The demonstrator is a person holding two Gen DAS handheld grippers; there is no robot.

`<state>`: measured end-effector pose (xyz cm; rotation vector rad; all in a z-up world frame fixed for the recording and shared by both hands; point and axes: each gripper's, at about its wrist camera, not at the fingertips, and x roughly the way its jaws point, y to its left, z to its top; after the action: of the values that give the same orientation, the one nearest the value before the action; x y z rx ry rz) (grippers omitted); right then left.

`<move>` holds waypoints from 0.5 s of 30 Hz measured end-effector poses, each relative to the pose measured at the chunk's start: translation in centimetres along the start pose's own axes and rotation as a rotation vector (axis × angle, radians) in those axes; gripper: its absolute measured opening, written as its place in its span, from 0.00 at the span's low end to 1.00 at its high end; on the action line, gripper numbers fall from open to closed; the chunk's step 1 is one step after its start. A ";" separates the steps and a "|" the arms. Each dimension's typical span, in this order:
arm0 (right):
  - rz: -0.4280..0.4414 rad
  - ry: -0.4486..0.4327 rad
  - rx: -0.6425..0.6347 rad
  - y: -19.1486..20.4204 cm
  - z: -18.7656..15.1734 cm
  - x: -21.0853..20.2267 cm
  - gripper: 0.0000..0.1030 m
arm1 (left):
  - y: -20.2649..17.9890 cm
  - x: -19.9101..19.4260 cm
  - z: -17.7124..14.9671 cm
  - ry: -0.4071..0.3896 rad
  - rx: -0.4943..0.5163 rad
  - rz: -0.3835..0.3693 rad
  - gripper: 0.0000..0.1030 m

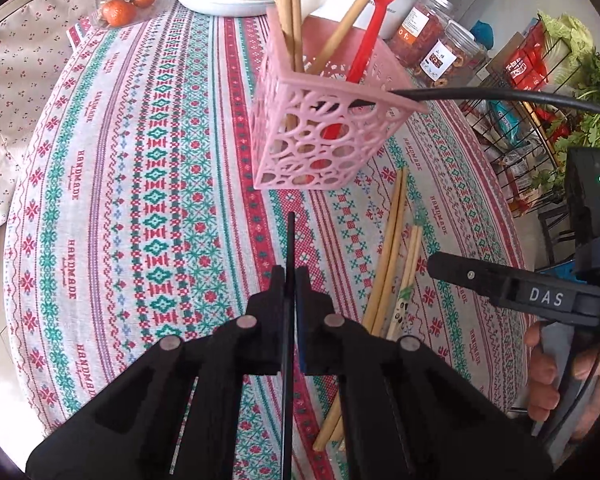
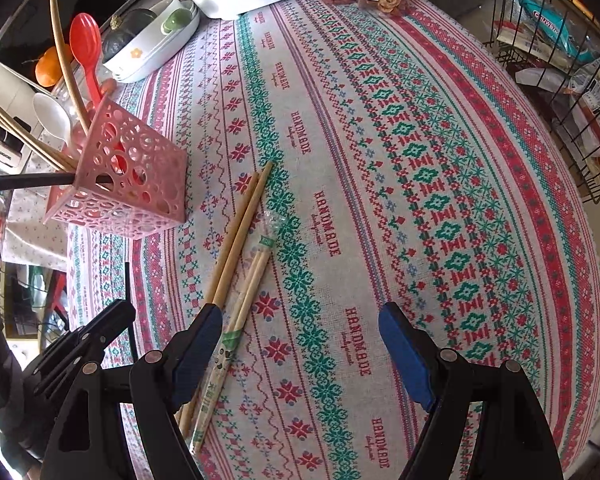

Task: Organize utensils
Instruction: 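Lift the black chopstick with the left tool while the right tool grasps a wooden chopstick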

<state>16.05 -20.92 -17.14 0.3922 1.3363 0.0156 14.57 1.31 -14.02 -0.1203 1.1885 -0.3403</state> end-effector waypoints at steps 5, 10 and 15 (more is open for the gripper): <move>-0.074 -0.034 -0.046 2.3 -0.3 1.0 0.67 | 1.8 -1.8 -0.7 -0.014 -0.029 -0.015 0.05; -0.226 -0.085 -0.122 4.8 -1.3 1.8 0.63 | 1.9 -2.3 -1.3 -0.019 -0.035 -0.021 0.05; -0.263 -0.126 -0.199 7.1 -2.4 2.0 0.36 | 2.5 -3.0 -2.0 -0.029 -0.051 -0.022 0.06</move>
<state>15.78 -13.18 -17.45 0.0464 1.2402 -0.0927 12.23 4.80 -12.82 -0.1820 1.1678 -0.3262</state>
